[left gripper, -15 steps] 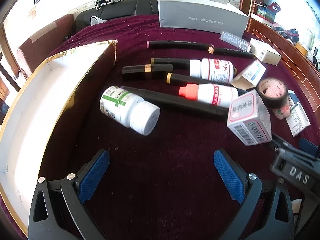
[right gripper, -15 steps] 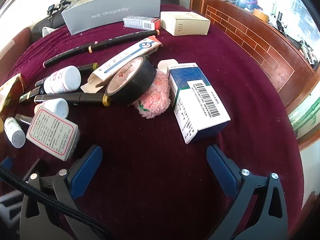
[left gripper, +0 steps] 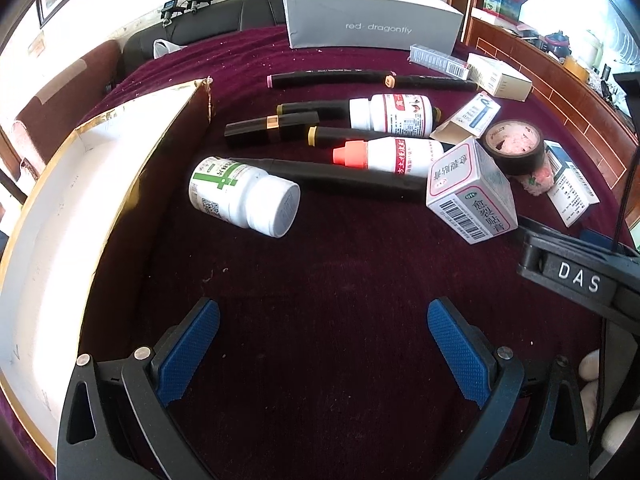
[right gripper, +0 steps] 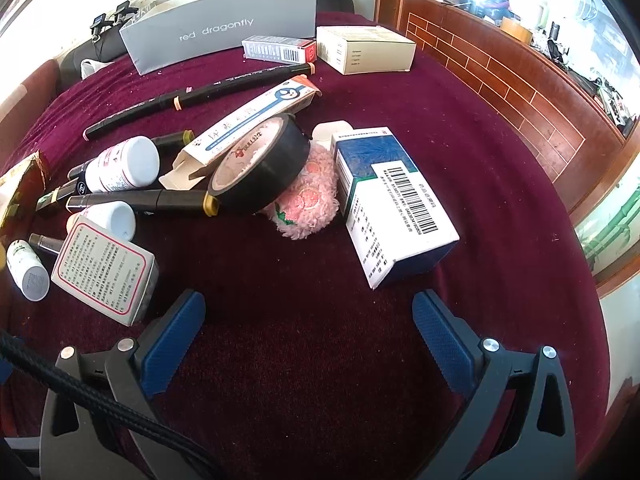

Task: Organize objects
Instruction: 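Grasp the white pill bottle with the left tool while the right tool approaches the small white box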

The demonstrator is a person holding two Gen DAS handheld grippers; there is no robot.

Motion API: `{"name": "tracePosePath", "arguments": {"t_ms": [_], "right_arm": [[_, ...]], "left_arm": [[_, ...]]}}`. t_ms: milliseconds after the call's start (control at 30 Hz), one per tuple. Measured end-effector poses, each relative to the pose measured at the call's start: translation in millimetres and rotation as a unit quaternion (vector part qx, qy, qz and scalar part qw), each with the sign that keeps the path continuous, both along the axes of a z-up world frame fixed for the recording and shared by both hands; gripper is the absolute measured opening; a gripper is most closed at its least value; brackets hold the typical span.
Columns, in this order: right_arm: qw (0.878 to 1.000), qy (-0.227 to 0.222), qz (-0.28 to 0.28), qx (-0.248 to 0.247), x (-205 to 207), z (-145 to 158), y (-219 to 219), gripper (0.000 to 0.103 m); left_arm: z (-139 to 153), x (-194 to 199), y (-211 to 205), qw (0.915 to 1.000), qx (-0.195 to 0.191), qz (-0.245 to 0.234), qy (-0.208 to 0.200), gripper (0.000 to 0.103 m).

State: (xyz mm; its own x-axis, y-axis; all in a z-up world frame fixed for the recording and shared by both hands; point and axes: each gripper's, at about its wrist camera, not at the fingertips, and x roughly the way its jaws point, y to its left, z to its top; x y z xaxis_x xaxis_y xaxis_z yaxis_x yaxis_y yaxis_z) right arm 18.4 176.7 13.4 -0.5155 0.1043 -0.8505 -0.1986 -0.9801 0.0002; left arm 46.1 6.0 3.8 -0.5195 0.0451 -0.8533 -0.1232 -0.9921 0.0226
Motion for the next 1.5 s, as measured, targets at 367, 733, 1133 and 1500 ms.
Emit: {"name": "tracePosePath", "arguments": {"t_ms": [367, 733, 1133, 1500], "right_arm": [[0.999, 0.026, -0.007, -0.039, 9, 3, 10, 0.103], [0.996, 0.048, -0.01, -0.08, 13, 6, 18, 0.103], [0.991, 0.067, -0.019, -0.116, 15, 8, 28, 0.103], [0.992, 0.063, -0.02, -0.106, 15, 8, 26, 0.103]], "left_arm": [[39, -5, 19, 0.9917, -0.015, -0.116, 0.053, 0.101], [40, -72, -32, 0.99, 0.131, -0.051, 0.009, 0.101], [35, -53, -5, 0.9438, 0.283, -0.146, -0.088, 0.101], [50, -58, -7, 0.9934, 0.077, -0.084, 0.017, 0.101]]}}
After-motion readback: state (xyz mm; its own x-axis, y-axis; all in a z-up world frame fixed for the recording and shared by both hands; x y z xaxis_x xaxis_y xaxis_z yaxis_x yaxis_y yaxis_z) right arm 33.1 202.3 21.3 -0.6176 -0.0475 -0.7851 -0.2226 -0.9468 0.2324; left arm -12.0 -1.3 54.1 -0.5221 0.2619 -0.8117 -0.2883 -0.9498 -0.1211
